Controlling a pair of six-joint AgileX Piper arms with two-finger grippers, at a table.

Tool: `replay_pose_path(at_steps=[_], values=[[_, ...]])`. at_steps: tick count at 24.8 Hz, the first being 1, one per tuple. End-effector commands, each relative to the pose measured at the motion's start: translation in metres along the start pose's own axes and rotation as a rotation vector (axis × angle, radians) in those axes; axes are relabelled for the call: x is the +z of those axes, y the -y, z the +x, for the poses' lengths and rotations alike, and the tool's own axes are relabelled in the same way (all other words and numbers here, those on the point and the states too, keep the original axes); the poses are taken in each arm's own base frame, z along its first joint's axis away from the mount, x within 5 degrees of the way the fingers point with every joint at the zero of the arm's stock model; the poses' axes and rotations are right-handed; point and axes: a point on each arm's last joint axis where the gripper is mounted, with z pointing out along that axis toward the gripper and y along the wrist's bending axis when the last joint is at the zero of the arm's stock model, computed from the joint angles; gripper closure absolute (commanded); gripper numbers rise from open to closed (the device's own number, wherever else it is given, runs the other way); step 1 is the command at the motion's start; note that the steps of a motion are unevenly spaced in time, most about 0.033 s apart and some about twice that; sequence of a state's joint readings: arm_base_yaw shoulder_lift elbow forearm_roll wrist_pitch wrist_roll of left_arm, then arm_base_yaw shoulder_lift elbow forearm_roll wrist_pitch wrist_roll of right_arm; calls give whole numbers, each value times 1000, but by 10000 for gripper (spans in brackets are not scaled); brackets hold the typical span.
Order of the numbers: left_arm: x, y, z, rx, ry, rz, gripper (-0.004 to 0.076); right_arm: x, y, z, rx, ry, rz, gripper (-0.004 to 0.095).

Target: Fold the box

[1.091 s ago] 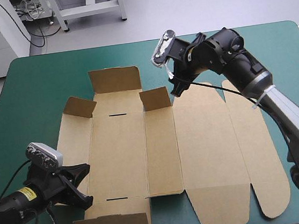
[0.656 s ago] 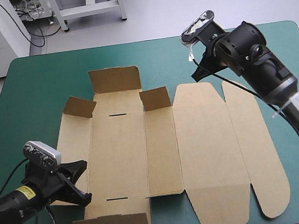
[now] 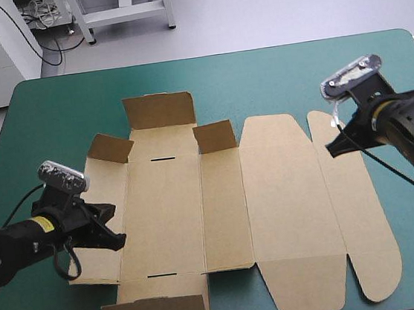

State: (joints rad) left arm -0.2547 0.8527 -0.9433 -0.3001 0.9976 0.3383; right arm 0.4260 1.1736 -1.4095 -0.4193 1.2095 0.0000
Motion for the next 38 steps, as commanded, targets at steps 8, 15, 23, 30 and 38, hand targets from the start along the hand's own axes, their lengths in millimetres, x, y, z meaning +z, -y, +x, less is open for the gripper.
replay_pose_path(at_steps=[8,15,23,30,38], values=[[42,-20,-66,-14,-208,69,731,-8,-5,93,112,14,37,930],[42,-36,-82,-44,-253,86,731,-18,-8,120,144,59,27,930],[3,-122,-66,-356,-72,-32,731,-21,-7,127,140,82,32,930],[-42,-178,-31,-605,39,-234,731,-22,-8,124,123,112,29,930],[-62,-203,-9,-812,99,-287,651,-22,-8,121,125,143,21,930]])
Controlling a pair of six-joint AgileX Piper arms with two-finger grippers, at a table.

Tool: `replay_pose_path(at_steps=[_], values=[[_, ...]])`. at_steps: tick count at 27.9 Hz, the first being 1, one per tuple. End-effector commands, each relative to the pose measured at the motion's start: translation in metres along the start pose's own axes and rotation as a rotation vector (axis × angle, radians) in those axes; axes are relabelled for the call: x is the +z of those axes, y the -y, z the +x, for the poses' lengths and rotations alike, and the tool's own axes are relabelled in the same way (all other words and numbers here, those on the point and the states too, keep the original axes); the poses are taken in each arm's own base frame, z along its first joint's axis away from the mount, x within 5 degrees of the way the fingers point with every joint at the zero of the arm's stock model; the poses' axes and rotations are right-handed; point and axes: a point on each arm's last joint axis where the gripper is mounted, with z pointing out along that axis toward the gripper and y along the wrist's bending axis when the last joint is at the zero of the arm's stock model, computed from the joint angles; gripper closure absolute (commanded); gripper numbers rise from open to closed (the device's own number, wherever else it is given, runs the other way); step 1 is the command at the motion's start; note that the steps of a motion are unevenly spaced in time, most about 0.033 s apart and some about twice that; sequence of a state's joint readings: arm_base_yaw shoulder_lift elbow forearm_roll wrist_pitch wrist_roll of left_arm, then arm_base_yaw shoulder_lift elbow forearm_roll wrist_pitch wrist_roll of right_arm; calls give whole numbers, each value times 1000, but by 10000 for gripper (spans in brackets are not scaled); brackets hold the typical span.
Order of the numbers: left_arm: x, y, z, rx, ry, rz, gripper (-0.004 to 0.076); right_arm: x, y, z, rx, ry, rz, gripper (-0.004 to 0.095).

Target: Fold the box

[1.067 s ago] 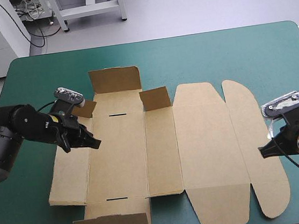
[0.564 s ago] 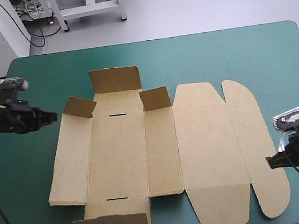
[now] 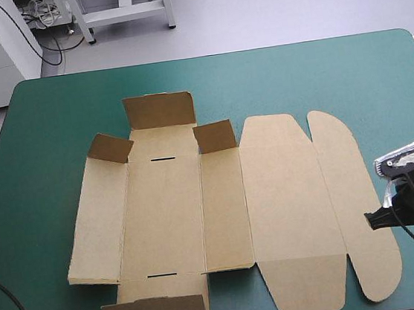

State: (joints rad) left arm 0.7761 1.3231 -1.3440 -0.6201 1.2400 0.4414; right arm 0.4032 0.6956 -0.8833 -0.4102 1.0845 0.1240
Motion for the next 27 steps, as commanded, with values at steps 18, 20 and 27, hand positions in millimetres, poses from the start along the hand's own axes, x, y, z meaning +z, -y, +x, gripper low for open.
replay_pose_path(at_steps=[18,20,27], values=[[58,-28,35,-85,-226,114,45,-6,0,-9,-8,75,-27,930],[69,-31,47,-115,-268,140,45,-6,0,-9,-11,74,-32,930],[97,-32,83,-152,-337,294,46,-5,-4,-8,-20,75,-66,929]])
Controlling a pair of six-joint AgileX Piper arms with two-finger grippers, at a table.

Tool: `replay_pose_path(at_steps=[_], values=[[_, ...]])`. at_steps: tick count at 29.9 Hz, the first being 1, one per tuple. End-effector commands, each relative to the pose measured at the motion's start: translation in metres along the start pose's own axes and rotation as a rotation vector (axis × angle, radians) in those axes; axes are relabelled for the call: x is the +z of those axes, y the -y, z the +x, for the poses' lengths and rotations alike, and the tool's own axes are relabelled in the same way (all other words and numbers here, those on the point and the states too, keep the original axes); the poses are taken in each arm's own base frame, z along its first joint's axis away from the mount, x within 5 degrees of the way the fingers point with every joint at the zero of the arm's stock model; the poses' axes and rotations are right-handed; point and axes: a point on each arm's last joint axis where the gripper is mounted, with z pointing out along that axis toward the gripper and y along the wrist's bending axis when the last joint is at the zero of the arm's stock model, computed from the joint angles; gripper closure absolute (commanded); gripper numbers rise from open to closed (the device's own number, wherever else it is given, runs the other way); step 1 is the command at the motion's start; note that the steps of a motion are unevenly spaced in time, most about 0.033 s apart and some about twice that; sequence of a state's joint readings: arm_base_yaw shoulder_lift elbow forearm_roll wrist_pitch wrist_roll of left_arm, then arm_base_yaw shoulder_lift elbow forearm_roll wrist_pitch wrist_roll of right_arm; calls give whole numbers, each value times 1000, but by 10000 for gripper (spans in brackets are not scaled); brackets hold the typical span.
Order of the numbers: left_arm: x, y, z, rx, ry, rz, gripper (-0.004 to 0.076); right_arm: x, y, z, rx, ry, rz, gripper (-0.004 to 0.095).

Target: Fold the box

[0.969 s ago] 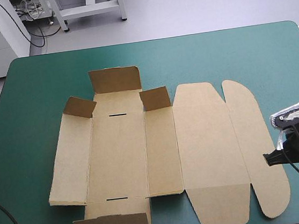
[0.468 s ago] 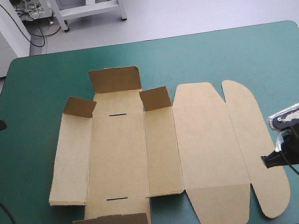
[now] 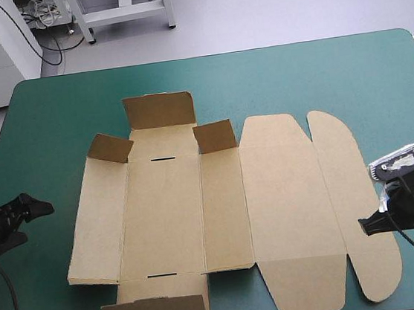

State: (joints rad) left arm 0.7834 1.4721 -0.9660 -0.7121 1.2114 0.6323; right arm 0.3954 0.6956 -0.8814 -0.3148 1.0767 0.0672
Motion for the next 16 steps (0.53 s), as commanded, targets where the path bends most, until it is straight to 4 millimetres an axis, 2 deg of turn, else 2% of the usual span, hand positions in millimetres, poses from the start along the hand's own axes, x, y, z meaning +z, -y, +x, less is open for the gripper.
replay_pose_path(at_steps=[1,7,16], values=[[4,12,11,26,-15,125,46,-4,2,-8,-20,78,13,930],[14,12,20,14,-57,143,46,2,0,-4,-27,56,8,930],[49,58,30,263,-240,170,48,2,0,-4,-28,60,8,930]])
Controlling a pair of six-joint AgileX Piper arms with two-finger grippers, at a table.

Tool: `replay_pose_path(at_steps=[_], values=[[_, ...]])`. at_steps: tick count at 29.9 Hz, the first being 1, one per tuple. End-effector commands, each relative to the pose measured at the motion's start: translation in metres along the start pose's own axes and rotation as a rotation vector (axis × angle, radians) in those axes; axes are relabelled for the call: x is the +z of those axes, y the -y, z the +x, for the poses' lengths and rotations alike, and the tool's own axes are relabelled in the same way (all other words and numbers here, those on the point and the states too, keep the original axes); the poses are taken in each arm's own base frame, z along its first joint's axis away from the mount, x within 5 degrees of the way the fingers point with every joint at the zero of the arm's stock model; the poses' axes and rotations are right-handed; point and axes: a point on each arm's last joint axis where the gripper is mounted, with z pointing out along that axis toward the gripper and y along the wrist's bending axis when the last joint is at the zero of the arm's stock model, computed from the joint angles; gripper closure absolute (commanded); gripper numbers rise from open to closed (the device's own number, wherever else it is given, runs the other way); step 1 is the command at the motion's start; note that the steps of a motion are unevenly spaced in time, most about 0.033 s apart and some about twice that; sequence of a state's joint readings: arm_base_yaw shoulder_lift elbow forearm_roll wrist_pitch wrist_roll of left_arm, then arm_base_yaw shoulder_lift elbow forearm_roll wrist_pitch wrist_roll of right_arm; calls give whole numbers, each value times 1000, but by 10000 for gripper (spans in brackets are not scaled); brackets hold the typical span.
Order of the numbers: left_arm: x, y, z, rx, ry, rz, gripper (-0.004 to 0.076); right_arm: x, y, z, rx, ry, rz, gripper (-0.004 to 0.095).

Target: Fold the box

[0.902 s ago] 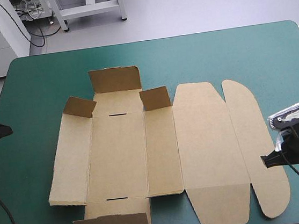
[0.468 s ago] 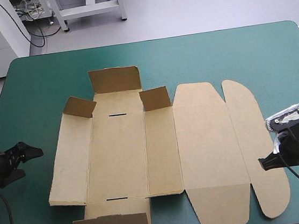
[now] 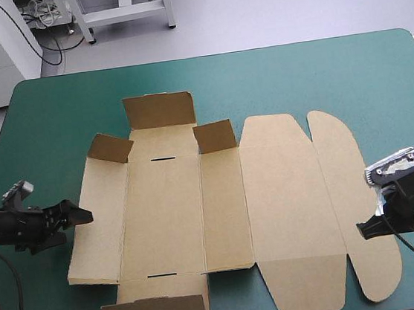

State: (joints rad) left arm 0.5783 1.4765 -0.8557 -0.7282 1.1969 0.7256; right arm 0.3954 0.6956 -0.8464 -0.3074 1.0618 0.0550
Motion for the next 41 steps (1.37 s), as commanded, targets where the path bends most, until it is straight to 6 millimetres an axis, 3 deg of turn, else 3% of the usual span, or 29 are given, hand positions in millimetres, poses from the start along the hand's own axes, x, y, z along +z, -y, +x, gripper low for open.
replay_pose_path(at_steps=[1,8,17,28,31,37,41], values=[[7,31,1,109,-74,90,48,-6,4,-10,-10,79,19,930],[28,45,5,164,-209,57,48,-6,4,-9,-10,76,20,930],[36,55,8,133,-250,52,48,-6,4,-9,-11,76,20,930],[47,50,25,80,-315,60,69,-6,4,-10,-14,79,19,930],[48,49,26,77,-321,62,157,-6,4,-10,-14,85,19,930],[49,48,24,79,-298,48,440,-6,4,-10,-14,85,19,930],[50,47,21,65,-261,36,546,-6,4,-10,-14,85,19,930]])
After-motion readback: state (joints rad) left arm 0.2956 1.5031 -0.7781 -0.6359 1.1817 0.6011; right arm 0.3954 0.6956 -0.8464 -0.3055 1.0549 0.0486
